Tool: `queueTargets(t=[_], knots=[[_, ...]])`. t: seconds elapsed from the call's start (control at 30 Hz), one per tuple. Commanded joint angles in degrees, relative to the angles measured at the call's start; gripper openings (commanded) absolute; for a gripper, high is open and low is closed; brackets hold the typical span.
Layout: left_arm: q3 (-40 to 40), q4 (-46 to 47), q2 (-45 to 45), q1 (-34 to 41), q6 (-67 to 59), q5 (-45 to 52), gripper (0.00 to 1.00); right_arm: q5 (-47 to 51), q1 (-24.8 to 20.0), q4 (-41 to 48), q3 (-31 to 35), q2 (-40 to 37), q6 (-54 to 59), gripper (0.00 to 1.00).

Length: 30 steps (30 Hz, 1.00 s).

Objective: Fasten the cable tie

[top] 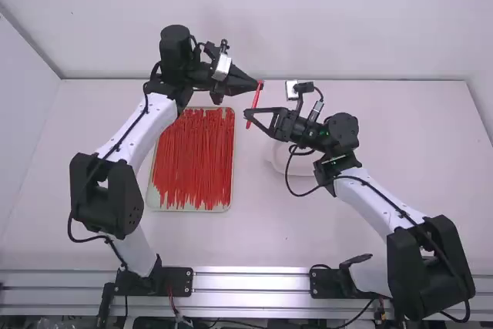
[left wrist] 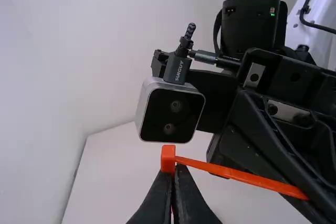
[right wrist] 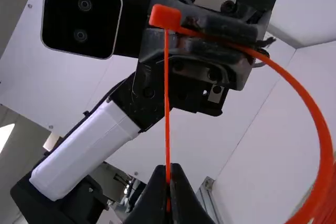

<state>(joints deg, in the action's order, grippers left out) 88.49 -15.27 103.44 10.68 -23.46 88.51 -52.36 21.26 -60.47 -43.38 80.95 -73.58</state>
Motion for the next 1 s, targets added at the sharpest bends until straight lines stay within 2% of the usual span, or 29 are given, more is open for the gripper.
queueTargets(t=[0.0, 0.53, 0.97], knots=[[-0.1, 0.0, 0.5, 0.2, -0.4, 1.3, 0.02, -0.5, 0.2, -0.3, -1.7, 0.3, -0.2, 0.00], [-0.1, 4.6, 0.5, 0.2, -3.6, 1.3, 0.02, -0.1, 0.1, -0.4, -1.7, 0.3, -1.0, 0.00], [-1.6, 4.8, 0.5, 0.3, -3.4, 1.3, 0.01, -0.1, -2.2, -0.7, -1.7, 0.3, -1.2, 0.00]])
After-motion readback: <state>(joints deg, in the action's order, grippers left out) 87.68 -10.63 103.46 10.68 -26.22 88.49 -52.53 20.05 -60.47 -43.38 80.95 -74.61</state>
